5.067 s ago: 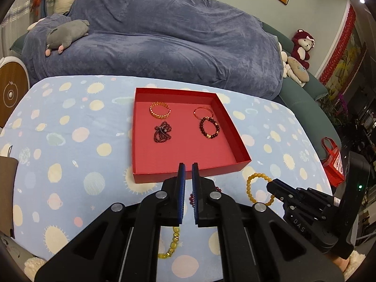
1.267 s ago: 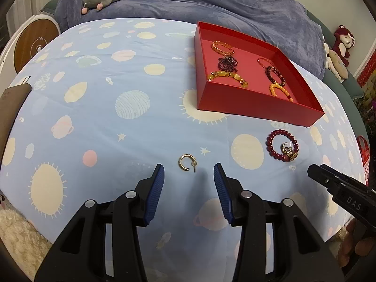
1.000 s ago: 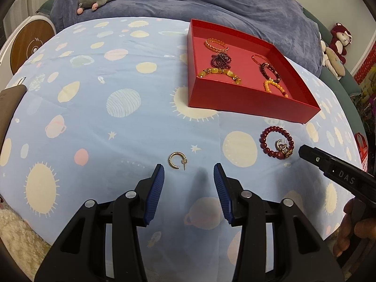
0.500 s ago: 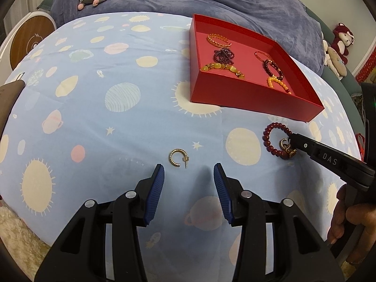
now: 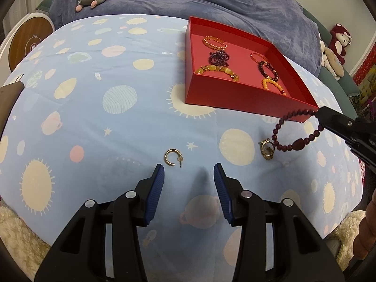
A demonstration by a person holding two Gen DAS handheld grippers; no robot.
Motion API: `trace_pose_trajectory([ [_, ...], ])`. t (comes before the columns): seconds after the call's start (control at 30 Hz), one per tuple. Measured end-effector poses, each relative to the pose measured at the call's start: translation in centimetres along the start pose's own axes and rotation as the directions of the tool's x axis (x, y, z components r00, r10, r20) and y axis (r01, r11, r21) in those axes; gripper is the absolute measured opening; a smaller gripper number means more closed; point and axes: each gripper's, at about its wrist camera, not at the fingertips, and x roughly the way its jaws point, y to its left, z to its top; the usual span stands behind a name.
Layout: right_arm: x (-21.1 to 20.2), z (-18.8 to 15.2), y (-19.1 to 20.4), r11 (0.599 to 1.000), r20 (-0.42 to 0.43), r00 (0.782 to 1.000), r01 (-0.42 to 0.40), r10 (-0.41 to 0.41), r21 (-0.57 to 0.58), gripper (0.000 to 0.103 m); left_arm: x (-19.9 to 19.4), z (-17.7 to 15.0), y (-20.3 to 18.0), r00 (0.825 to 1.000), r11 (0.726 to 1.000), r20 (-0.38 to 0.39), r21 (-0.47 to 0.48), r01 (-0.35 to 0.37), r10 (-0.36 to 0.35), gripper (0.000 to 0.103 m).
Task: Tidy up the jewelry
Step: 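Grasp the gold ring with charm with the left tool while the right tool holds the red bracelet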
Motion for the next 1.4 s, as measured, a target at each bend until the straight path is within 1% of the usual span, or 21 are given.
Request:
trace_pose_trajectory([
  [0.1,-0.9,-1.1,-0.9,0.998,-0.006,0.998,0.064,-0.064,-0.017,0.008,-0.2,0.1,-0.4,1.000,1.000,0.003,0.005,0.014,-0.014,0.042],
  [0.17,-1.3,-2.0,-2.1,0.996,-0.024,0.996,0.091,-0.091,-0.001,0.008,-0.4,0.2,-0.9,1.000,1.000,0.006,0.013,0.022,-0.022,0.042],
  [0.3,-1.4,-3.8,-4.0,0.985,-0.056,0.984,0.171,-0.171,-0.002,0.008,-0.3,0.3,-2.6,0.999,0.998,0.005,0.041,0.045,-0.046,0.042],
  [0.47,-0.9,-5.0,-5.7,0.977,-0.085,0.974,0.212,-0.210,0.009,0.008,0.5,0.9,-5.3,0.996,0.994,-0.009,0.065,0.087,-0.087,0.042],
  [0.63,-0.7,-5.3,-6.0,0.978,-0.093,0.974,0.207,-0.204,0.015,0.008,2.1,1.3,-8.0,0.994,0.991,-0.024,0.084,0.107,-0.106,0.042],
  [0.87,0.0,-5.3,-6.0,0.980,-0.107,0.975,0.197,-0.194,0.015,0.008,4.5,2.2,-9.1,0.991,0.990,-0.046,0.061,0.126,-0.123,0.041],
  [0.97,0.3,-5.3,-6.2,0.981,-0.114,0.975,0.193,-0.189,0.023,0.008,4.9,2.3,-9.5,0.992,0.990,-0.040,0.074,0.119,-0.116,0.034],
  [1.07,0.4,-5.3,-6.4,0.981,-0.116,0.976,0.191,-0.186,0.030,0.008,5.2,2.4,-9.7,0.993,0.989,-0.037,0.088,0.118,-0.115,0.022],
  [1.1,0.4,-5.2,-6.4,0.981,-0.117,0.976,0.190,-0.185,0.032,0.008,5.3,2.4,-9.6,0.992,0.989,-0.037,0.087,0.119,-0.116,0.019],
  [1.27,0.5,-5.3,-6.5,0.981,-0.118,0.976,0.189,-0.183,0.038,0.008,4.9,2.3,-9.1,0.991,0.989,-0.028,0.076,0.130,-0.128,0.019],
  [1.4,0.2,-5.2,-6.2,0.983,-0.111,0.978,0.180,-0.174,0.039,0.008,3.8,2.4,-8.6,0.989,0.987,-0.013,0.061,0.146,-0.145,0.019],
])
